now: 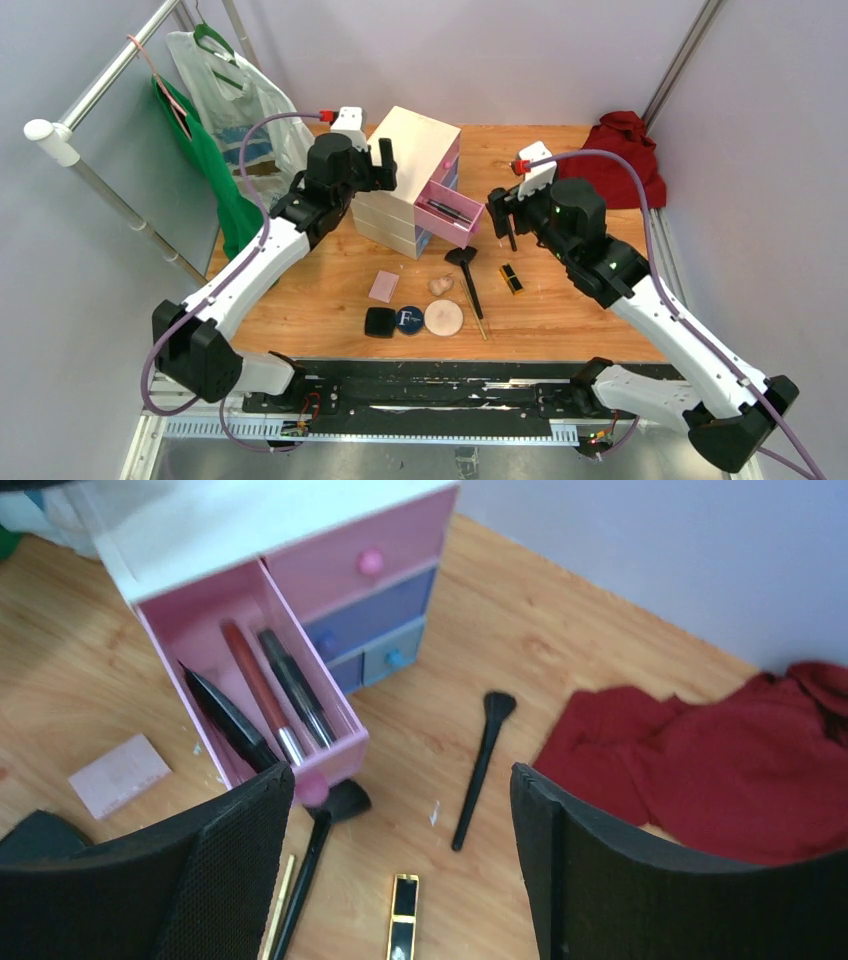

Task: Organize the makeup
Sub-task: Close the drawer in the storage box.

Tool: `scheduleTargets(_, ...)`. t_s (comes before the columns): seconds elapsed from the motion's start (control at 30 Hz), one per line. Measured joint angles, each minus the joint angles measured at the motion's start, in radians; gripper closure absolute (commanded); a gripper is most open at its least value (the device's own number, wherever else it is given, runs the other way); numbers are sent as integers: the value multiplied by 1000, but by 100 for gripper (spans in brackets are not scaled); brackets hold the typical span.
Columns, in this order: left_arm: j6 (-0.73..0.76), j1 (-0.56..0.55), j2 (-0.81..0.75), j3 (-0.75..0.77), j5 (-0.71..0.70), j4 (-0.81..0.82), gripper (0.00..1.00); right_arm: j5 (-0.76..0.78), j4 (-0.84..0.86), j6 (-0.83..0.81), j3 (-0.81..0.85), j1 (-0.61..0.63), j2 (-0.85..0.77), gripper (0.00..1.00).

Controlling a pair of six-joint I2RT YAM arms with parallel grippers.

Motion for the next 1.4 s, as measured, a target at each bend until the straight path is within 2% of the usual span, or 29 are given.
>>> scheduleTargets(0.2,36,0,79,16,-31,-6,2,60,-12,51,-154,0,-68,21)
scheduleTargets(0.43,54,0,88,18,-47,1,2,73,4,83,-240,0,-20,20)
scheduleTargets(0.77,58,0,88,15,-46,2,2,39,98,85,-215,-13,129,20)
scheduleTargets(1.2,58,0,92,1,-42,32,2,-71,161,82,-39,-23,340,19)
scheduleTargets(1.4,59,0,103,-2,-40,59,2,-128,227,90,-5,-23,366,19)
